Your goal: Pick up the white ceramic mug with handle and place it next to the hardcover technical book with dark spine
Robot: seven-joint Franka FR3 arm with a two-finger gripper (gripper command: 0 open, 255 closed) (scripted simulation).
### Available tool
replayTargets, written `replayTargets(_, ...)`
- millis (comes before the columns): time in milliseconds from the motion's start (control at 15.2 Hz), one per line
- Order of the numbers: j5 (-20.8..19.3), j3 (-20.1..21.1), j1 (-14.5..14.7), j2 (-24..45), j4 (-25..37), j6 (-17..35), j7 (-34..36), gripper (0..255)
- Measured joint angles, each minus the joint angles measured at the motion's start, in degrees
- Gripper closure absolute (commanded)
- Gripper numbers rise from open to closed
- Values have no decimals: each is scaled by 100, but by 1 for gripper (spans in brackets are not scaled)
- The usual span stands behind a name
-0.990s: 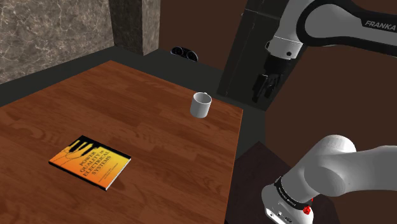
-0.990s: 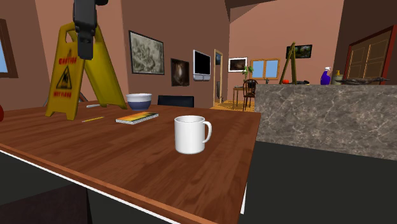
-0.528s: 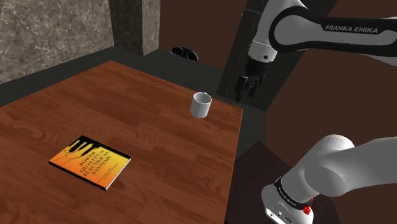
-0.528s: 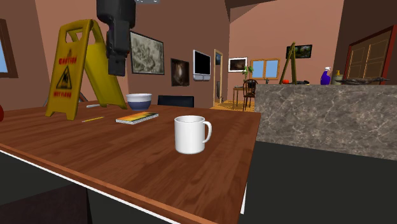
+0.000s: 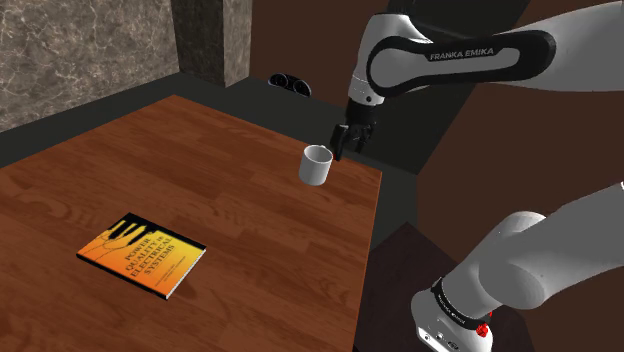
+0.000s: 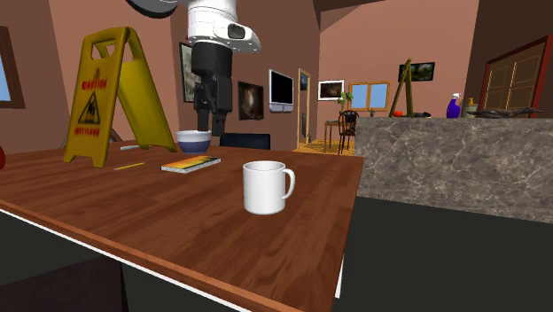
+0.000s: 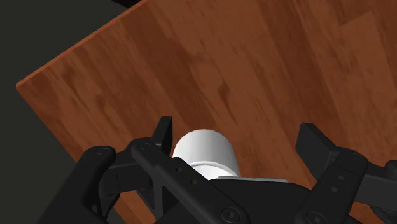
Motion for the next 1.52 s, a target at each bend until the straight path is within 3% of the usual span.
replayTargets(726, -385, 198, 98, 2332, 1543, 882, 453, 0)
replayTargets(1188, -439, 187, 101, 2670, 1405, 1362, 481, 0)
replayTargets(1518, -442, 187, 103, 2682, 1352, 1430, 484, 0)
